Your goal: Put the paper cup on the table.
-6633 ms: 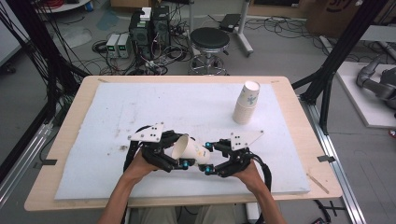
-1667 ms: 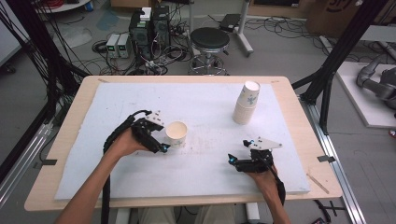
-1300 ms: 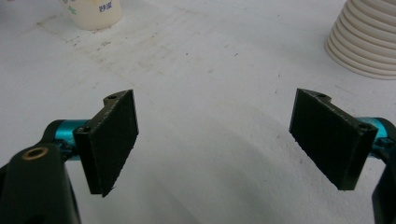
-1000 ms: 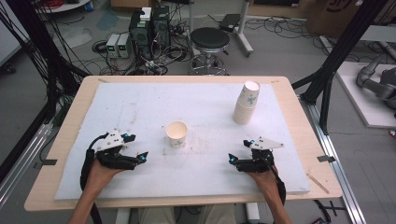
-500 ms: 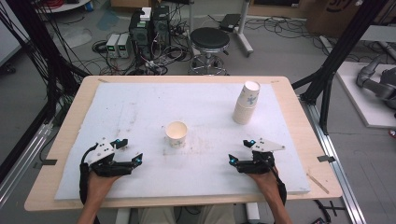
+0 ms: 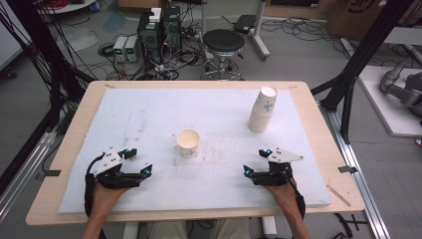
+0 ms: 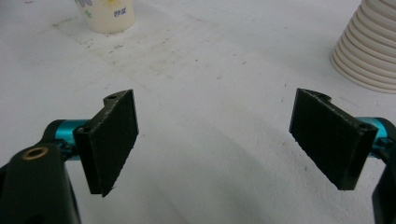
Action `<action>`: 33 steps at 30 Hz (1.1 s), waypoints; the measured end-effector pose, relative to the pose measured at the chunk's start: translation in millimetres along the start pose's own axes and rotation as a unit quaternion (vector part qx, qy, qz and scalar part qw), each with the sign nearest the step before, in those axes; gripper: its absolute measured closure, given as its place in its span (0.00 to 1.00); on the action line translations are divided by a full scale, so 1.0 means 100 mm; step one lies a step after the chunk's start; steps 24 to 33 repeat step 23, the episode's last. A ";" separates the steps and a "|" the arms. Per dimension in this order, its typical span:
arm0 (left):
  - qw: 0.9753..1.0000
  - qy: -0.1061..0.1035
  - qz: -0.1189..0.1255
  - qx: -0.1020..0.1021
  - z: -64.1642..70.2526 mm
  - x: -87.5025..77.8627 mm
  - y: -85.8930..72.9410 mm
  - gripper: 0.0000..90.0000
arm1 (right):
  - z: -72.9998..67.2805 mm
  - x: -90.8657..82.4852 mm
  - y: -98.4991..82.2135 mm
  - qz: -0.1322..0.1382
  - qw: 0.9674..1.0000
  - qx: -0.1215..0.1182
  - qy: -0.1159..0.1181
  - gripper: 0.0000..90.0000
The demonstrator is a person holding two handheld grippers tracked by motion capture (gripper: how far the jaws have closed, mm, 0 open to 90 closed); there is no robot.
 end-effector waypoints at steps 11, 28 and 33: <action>1.000 0.001 0.006 0.004 0.01 -0.01 0.00 0.18 | -0.01 0.00 0.00 0.000 1.000 -0.001 0.000 0.18; 1.000 0.000 0.007 -0.001 0.00 -0.02 -0.01 0.18 | 0.00 0.01 0.00 -0.002 1.000 0.003 0.000 0.18; 1.000 0.000 0.007 -0.001 0.00 -0.02 -0.01 0.18 | 0.00 0.01 0.00 -0.002 1.000 0.003 0.000 0.18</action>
Point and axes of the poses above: each handheld gripper's, and its own axes: x roughly forward along the jaws, y roughly out of its top, z roughly to its right, the point moved 1 cm from there along x, roughly forward along the jaws, and after that the axes turned 4 degrees about z, right-handed, at the moved point
